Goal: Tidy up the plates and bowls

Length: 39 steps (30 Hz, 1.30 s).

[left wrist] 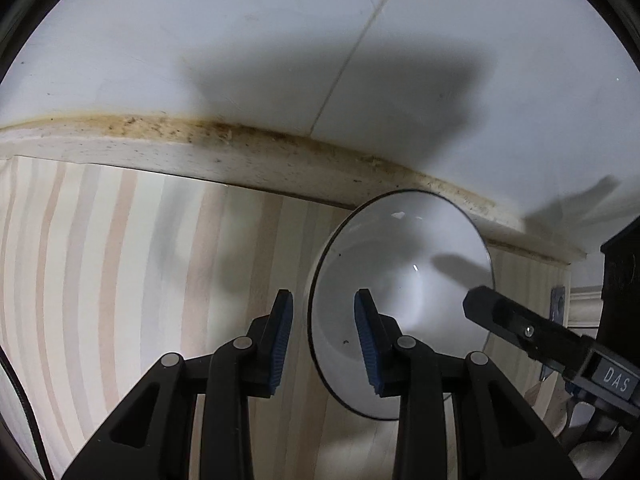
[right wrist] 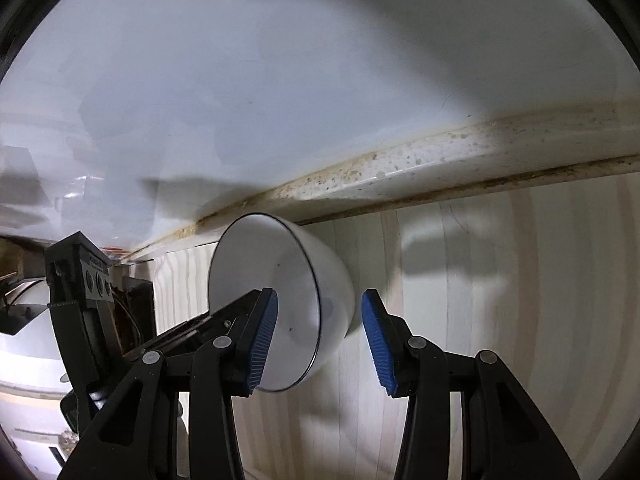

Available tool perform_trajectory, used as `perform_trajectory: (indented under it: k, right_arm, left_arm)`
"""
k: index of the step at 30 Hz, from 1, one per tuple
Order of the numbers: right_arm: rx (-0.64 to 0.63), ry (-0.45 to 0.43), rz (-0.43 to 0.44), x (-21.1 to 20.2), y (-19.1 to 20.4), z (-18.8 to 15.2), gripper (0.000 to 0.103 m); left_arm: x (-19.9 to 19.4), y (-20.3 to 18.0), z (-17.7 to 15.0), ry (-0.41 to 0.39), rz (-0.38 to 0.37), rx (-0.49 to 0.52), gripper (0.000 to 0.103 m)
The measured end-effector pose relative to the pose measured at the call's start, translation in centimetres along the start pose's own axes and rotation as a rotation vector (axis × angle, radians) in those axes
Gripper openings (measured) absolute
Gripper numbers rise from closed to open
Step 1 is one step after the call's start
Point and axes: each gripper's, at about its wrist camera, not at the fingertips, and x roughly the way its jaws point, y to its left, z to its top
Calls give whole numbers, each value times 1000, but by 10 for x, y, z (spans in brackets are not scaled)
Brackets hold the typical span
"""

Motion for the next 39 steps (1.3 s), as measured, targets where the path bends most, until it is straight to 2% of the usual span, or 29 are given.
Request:
perform_trajectory:
  k: [12,18,31,39]
  right_arm:
    - [-20,24,-15,18,7,0,46]
    - [-47,17,-52,24,12,-1,26]
    - [-93,1,-79,14,32,-22,25]
    - [-94,-32,-77,-23,43,-61,25]
  left_arm:
    - [6,-9,3,-4,-10,10,29]
    - [-1,-4,-3,-25,-5,11,26]
    - [-29,-24,-28,-67,16,46,26]
    - [-66,-39,-60,-86,-2,73,26]
